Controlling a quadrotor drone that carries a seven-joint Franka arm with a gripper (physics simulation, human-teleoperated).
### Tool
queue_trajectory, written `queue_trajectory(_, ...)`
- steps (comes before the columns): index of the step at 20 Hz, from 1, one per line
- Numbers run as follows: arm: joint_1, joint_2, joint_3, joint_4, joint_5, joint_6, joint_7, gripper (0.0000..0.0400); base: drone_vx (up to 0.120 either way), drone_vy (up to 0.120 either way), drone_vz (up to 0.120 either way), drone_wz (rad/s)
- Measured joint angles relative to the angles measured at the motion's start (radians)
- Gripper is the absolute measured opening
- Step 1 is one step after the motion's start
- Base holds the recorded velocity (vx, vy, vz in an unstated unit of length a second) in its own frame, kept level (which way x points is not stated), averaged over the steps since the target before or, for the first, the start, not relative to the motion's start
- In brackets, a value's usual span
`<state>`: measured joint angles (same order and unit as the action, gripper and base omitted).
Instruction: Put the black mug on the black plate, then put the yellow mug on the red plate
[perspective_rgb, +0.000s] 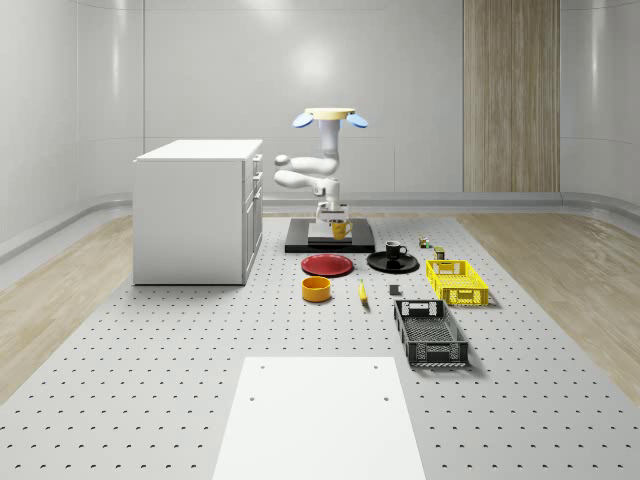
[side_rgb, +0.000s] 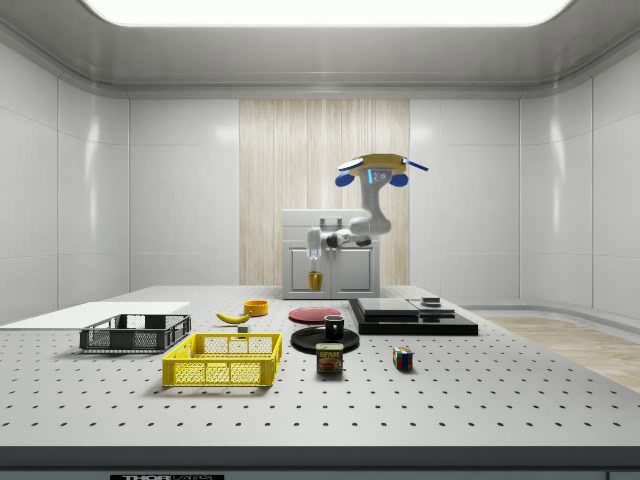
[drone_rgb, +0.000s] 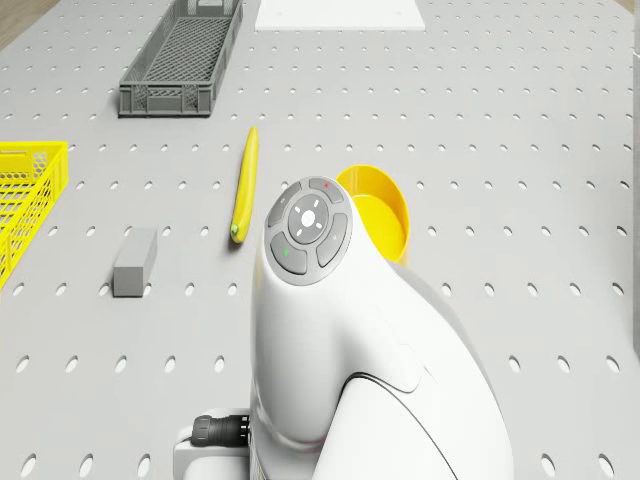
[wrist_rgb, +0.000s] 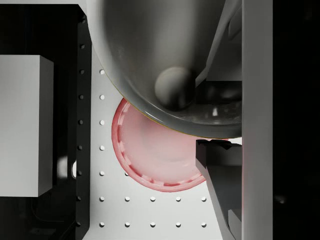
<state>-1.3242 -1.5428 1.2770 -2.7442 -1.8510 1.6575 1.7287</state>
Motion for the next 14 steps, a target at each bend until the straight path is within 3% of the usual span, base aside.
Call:
queue_trajectory(2,0.000,0.000,0.000,0.000,0.000,0.000,0.000,0.0100,0.000,-0.120,-0.100,0.000)
queue_trajectory(5,0.000,-0.001,0.000,0.000,0.000,0.001,0.000,0.0100,0.000,-0.107,0.000,0.000)
queue_trajectory(14,0.035,-0.007,0.000,0.000,0.003,0.007,-0.035,0.0100,0.000,0.000,0.000,0.000)
